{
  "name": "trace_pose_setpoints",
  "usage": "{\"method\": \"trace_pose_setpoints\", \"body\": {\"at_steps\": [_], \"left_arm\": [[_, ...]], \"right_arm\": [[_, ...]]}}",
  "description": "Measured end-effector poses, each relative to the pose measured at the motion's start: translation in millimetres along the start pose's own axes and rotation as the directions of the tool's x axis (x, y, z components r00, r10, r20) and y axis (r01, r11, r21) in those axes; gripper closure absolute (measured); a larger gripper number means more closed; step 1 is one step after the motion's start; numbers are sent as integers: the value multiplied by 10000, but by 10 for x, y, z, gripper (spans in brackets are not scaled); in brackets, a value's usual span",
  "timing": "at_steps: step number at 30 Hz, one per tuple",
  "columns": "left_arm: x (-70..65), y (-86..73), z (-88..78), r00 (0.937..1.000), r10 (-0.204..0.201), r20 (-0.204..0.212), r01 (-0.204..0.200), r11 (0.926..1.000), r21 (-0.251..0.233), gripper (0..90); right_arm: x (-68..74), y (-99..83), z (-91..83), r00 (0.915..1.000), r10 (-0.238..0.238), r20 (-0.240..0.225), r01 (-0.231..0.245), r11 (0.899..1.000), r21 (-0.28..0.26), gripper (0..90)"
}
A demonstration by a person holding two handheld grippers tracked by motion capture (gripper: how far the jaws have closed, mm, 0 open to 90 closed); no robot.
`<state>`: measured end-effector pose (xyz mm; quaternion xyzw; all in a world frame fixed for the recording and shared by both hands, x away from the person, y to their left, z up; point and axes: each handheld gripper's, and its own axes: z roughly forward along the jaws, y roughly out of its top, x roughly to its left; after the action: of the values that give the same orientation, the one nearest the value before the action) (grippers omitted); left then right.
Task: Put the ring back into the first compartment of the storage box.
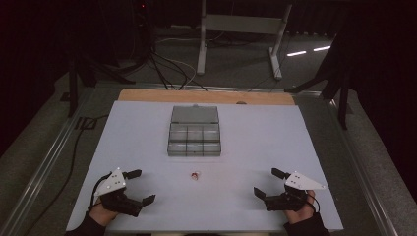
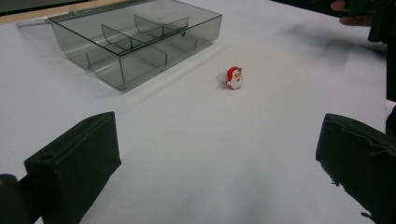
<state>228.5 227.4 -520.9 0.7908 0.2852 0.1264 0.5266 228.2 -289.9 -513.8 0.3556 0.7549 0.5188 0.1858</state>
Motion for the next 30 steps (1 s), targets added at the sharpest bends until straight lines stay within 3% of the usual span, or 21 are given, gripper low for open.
{"method": "trace_pose_setpoints", "body": {"at_steps": [19, 30], "left_arm": [[3, 38, 1, 9996, -253, 149, 251, 9996, 153, 4], [-58, 230, -12, 9999, -122, -31, 122, 9999, 67, 4]], "right_arm": [[2, 28, -31, 9988, 432, 212, -430, 9991, -63, 0], [22, 42, -55, 9982, 521, 288, -516, 9985, -194, 0]]}}
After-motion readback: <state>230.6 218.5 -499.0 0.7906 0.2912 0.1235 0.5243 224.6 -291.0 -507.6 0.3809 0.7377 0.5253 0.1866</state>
